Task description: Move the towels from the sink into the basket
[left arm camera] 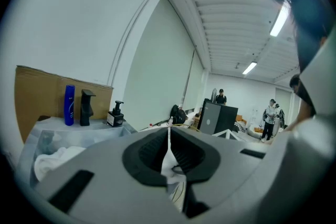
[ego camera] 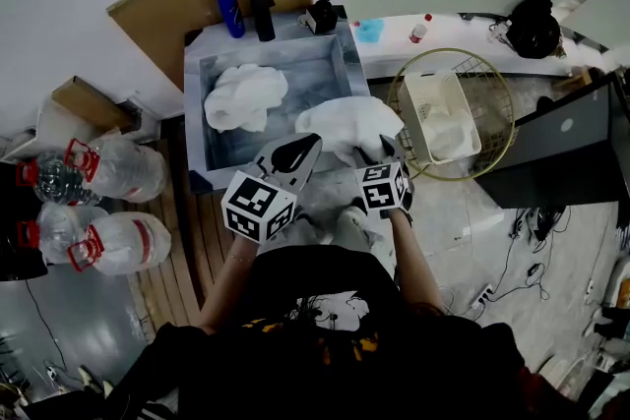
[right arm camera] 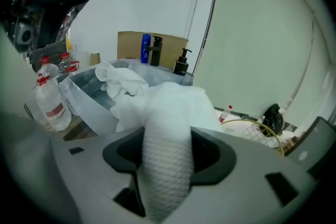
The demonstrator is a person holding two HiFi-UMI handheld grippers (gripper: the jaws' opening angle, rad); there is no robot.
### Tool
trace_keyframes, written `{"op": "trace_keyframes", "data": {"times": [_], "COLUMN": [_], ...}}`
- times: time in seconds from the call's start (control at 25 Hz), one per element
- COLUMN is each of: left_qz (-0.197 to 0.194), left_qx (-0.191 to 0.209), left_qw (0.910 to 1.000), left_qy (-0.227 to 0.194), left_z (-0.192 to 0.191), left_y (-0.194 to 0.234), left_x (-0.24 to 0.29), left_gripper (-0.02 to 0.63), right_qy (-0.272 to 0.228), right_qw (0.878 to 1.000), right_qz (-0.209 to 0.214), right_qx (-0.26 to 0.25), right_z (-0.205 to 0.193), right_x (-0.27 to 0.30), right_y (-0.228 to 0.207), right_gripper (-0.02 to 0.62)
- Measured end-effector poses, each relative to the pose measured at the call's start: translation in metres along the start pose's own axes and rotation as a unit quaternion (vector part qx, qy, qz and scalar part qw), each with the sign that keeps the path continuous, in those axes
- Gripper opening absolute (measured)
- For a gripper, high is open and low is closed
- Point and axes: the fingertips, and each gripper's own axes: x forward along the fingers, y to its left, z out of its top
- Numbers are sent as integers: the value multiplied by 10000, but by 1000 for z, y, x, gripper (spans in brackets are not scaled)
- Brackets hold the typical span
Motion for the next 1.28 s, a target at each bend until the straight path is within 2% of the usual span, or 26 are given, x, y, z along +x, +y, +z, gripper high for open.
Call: {"op": "trace_keyframes", "data": {"times": [0.2,0.44,0.64,0.96,1.28], "left_qz": [-74,-198,-333,-531,-806], "left_qx": [45,109,147,223,337], "left_qw": [10000,9997,9993,9983,9960], "left_qy": [-33,1,34,81,165], "left_z": [5,7,11,22,35], "left_y": [-6,-15,-22,-37,-64], "left_x": [1,8,21,58,123], "left_gripper": [15,15,15,15,15], "right_qy": [-181,-638,-1197,-1853,-1943], "right_qw": [9998,9978,9914,9777,9682], "right_qz": [1,-88,-212,-550,-822], "right_qx": [88,178,478,825,1344], "right_z": [10,31,59,89,68], "right_x": [-15,-46,-78,-125,-131], "right_y": [-4,-15,-40,-111,-197], "right_gripper": [182,169,167,167,167]}}
